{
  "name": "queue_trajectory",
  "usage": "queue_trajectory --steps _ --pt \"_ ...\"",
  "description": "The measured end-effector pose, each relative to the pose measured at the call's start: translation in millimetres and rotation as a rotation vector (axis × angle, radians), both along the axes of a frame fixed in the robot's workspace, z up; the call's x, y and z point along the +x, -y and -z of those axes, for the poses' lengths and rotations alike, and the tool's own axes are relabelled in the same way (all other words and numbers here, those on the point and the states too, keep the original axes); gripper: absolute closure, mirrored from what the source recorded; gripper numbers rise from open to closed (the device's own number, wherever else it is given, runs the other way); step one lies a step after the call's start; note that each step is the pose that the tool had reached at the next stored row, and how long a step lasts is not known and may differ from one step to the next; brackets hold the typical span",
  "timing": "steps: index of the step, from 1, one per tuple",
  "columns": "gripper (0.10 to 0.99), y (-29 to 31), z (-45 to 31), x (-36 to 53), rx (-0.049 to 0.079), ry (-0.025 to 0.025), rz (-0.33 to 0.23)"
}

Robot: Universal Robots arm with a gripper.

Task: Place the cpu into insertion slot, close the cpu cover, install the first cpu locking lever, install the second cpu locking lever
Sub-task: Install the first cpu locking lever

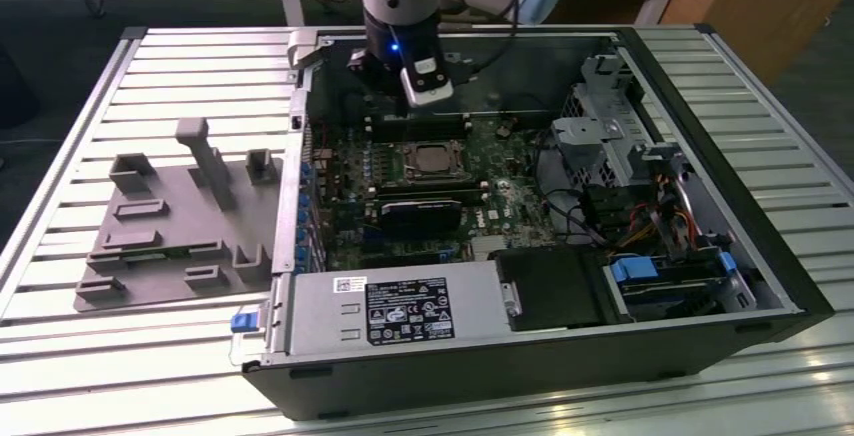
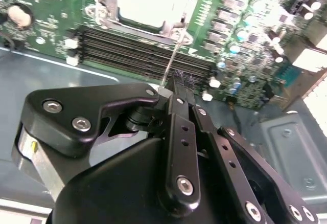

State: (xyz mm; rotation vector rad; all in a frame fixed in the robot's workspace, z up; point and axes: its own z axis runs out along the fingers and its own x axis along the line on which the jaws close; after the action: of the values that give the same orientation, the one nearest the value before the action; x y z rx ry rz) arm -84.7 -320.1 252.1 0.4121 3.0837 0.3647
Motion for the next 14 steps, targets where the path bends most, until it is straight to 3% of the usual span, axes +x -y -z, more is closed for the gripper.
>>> queue_trajectory --steps 4,14 --pt "0.984 0.0 0.0 8.5 0.0 0.0 0.0" --pt "0.984 0.0 0.0 9.1 0.0 0.0004 0.0"
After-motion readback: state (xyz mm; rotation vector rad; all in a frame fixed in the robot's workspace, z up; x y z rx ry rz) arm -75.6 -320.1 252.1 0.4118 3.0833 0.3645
